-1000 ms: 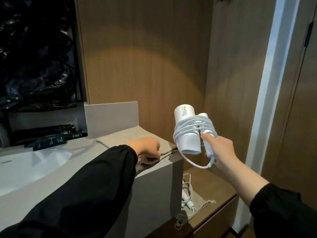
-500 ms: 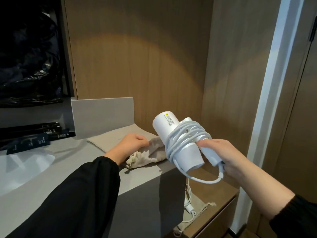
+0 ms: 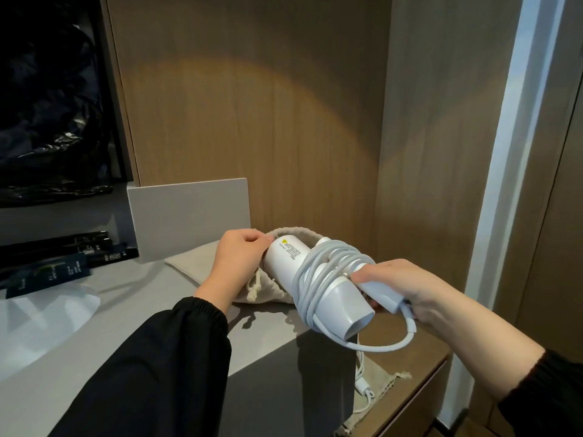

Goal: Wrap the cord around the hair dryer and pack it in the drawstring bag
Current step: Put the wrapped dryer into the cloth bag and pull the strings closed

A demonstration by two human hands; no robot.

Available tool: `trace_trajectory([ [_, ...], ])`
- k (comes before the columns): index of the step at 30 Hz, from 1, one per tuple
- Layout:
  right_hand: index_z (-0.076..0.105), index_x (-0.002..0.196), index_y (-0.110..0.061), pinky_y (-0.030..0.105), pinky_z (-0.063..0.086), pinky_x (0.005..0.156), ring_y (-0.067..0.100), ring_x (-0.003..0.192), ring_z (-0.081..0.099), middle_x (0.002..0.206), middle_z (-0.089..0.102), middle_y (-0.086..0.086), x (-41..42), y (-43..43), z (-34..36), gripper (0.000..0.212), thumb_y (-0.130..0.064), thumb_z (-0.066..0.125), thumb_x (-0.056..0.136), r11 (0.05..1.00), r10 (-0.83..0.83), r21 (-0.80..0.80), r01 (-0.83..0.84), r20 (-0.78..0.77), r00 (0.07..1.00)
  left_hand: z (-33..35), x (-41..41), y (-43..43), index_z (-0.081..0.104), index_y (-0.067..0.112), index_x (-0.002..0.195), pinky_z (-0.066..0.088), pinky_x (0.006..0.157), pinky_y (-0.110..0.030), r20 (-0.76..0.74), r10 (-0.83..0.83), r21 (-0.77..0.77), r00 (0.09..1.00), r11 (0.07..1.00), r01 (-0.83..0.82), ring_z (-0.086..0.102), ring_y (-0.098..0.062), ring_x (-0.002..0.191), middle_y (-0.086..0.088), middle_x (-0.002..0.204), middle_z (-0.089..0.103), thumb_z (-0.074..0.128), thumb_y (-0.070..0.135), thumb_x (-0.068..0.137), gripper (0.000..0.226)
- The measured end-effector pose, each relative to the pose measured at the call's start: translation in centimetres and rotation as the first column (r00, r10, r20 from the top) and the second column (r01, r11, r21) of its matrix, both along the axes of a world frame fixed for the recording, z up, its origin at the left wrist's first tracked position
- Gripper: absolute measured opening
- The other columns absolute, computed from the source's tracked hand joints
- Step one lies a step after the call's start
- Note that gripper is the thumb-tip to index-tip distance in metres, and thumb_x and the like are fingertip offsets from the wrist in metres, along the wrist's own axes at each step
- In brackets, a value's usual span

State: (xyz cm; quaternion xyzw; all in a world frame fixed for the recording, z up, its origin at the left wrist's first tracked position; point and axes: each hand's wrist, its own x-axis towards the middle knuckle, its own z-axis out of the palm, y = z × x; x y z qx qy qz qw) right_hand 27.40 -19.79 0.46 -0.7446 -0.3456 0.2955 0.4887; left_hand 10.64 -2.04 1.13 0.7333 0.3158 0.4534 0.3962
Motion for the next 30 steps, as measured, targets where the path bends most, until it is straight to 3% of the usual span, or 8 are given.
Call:
trace_trajectory([
  [3, 0.066, 0.093, -0.012, 0.031, 0.054, 0.071, 0.028, 0.088, 0.064, 0.095, 0.067, 0.014, 0.3, 0.5, 0.4, 0.028, -0.033, 0.076, 0.076, 0.999, 0.023, -0.047, -0.021, 0.041, 0.999, 0.1, 0.1, -0.3, 0.073, 0.013, 0.069, 0.045, 0.064, -0.031, -0.002, 0.034, 0.046, 0.999, 0.998, -0.034, 0.053, -0.014, 0.065, -0.006, 0.072, 0.068, 0.062, 0.023, 0.089, 0.025],
  [7, 0.066, 0.097, -0.012, 0.032, 0.056, 0.073, 0.027, 0.087, 0.066, 0.097, 0.067, 0.014, 0.8, 1.2, 1.2, 0.036, -0.037, 0.078, 0.074, 0.991, 0.080, -0.114, -0.071, 0.068, 0.995, 0.5, 0.5, -0.7, 0.072, 0.016, 0.068, 0.045, 0.062, -0.029, -0.033, 0.036, 0.105, 0.999, 0.994, -0.032, 0.055, -0.012, 0.066, 0.001, 0.068, 0.067, 0.063, 0.025, 0.088, 0.024],
  [10, 0.065, 0.099, -0.010, 0.029, 0.055, 0.064, 0.026, 0.079, 0.065, 0.097, 0.068, 0.015, 0.9, 2.0, 1.8, 0.043, -0.040, 0.078, 0.071, 0.979, 0.083, -0.193, -0.063, 0.097, 0.992, 0.4, 0.8, -0.9, 0.073, 0.019, 0.073, 0.049, 0.067, -0.030, -0.084, 0.054, 0.158, 0.995, 0.987, -0.040, 0.060, -0.012, 0.075, 0.005, 0.076, 0.068, 0.061, 0.028, 0.089, 0.022],
  [13, 0.066, 0.087, -0.007, 0.023, 0.047, 0.053, 0.020, 0.060, 0.060, 0.074, 0.066, 0.010, 0.8, 2.5, 2.3, 0.036, -0.038, 0.075, 0.071, 0.954, 0.071, -0.296, -0.043, 0.086, 0.994, 0.1, 1.1, -1.0, 0.074, 0.022, 0.078, 0.047, 0.071, -0.027, -0.103, 0.060, 0.204, 0.993, 0.978, -0.038, 0.059, -0.008, 0.082, 0.010, 0.083, 0.067, 0.062, 0.030, 0.088, 0.018],
  [16, 0.063, 0.070, -0.008, 0.024, 0.041, 0.053, 0.018, 0.049, 0.052, 0.058, 0.059, 0.007, 0.6, 2.6, 1.6, 0.028, -0.036, 0.069, 0.071, 0.932, 0.082, -0.361, -0.035, 0.116, 0.990, -0.2, 1.4, -1.4, 0.072, 0.023, 0.076, 0.048, 0.074, -0.026, -0.135, 0.013, 0.252, 0.991, 0.968, 0.021, 0.059, -0.007, 0.083, 0.010, 0.083, 0.066, 0.062, 0.029, 0.088, 0.017],
  [20, 0.064, 0.074, -0.008, 0.024, 0.043, 0.054, 0.019, 0.051, 0.053, 0.063, 0.060, 0.008, 0.5, 2.5, 1.3, 0.030, -0.038, 0.068, 0.070, 0.933, 0.068, -0.361, -0.013, 0.139, 0.988, -0.3, 1.3, -1.5, 0.066, 0.027, 0.068, 0.047, 0.074, -0.026, -0.147, -0.016, 0.311, 0.989, 0.949, 0.061, 0.058, -0.008, 0.080, 0.010, 0.080, 0.063, 0.063, 0.026, 0.088, 0.020],
  [24, 0.064, 0.073, -0.010, 0.022, 0.045, 0.052, 0.016, 0.051, 0.055, 0.060, 0.061, 0.005, 0.1, 2.4, 1.9, 0.026, -0.035, 0.068, 0.073, 0.924, 0.079, -0.381, -0.013, 0.157, 0.984, -0.8, 0.7, -0.9, 0.071, 0.021, 0.075, 0.051, 0.075, -0.028, -0.135, -0.049, 0.310, 0.990, 0.947, 0.089, 0.059, -0.008, 0.081, 0.009, 0.081, 0.064, 0.064, 0.026, 0.088, 0.016],
  [30, 0.070, 0.079, -0.010, 0.026, 0.047, 0.058, 0.017, 0.058, 0.059, 0.066, 0.066, 0.005, 0.0, 2.4, 1.6, 0.031, -0.039, 0.070, 0.066, 0.939, 0.060, -0.343, 0.006, 0.181, 0.982, -1.6, -0.4, -0.9, 0.070, 0.025, 0.074, 0.046, 0.071, -0.018, -0.093, -0.056, 0.330, 0.994, 0.940, 0.084, 0.058, -0.004, 0.081, 0.012, 0.081, 0.063, 0.064, 0.021, 0.089, 0.016],
])
